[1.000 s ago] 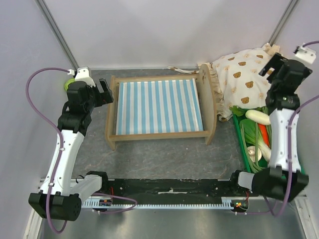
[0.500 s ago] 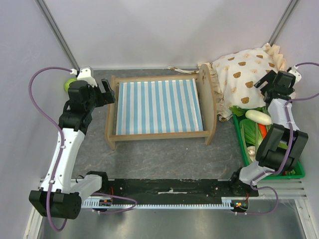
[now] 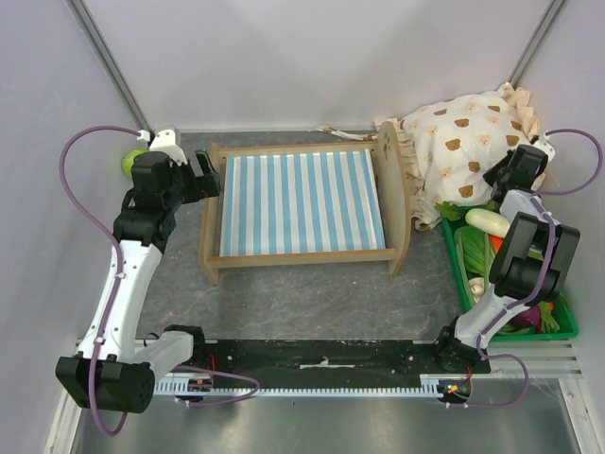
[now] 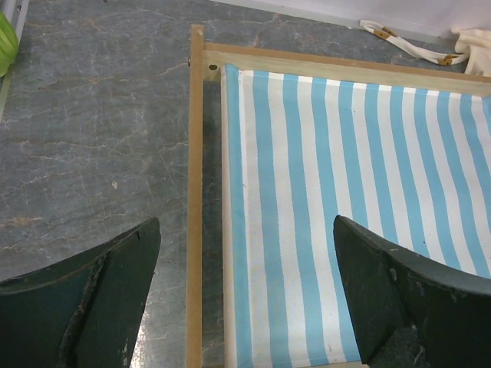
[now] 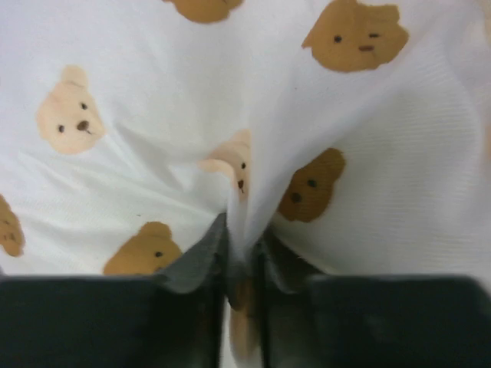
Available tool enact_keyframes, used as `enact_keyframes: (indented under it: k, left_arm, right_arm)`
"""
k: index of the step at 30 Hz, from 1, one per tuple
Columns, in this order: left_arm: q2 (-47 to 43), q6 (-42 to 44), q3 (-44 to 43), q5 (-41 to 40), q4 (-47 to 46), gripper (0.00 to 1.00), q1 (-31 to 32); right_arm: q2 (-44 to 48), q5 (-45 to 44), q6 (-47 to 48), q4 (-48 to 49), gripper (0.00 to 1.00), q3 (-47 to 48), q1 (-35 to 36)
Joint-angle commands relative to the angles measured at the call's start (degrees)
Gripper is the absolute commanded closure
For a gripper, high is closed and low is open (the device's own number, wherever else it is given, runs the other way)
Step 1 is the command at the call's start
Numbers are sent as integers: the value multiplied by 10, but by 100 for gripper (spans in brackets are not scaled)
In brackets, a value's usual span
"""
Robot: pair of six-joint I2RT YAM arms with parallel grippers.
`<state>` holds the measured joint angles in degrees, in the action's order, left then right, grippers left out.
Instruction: Set up the pet bed
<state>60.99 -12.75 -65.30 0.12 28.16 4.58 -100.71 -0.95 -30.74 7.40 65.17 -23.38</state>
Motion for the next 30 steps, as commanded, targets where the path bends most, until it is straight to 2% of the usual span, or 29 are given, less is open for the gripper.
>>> enact_keyframes:
  k: [1,2,3,6,14,20,26,30]
  left_arm:
    - [-9,-15,-18,9,-4,0,-3]
    - [-10,-15,-19,8,-3,0,-3]
    - [-10,-15,-19,7,-1,0,-3]
    - [-12,-12,-22,4,1,0,-3]
    - [-17,-10,-24,0,8,0,-3]
    - [-19,-12,-23,1,8,0,-4]
    - [-21,-17,-20,1,8,0,-4]
    - [-20,-24,-19,1,6,0,-4]
  right_arm:
    - [10,75,4,60,92,11,1]
    - [16,99,4,60,98,15,1]
    - [33,105,5,59,100,22,3]
    - [64,139,9,44,100,60,3]
    - [78,236,9,-59,100,305,9]
    - [47,286,-39,-95,100,480,32]
    - [-11,316,-78,-89,100,641,102]
    - [-55,314,-73,-89,100,755,191]
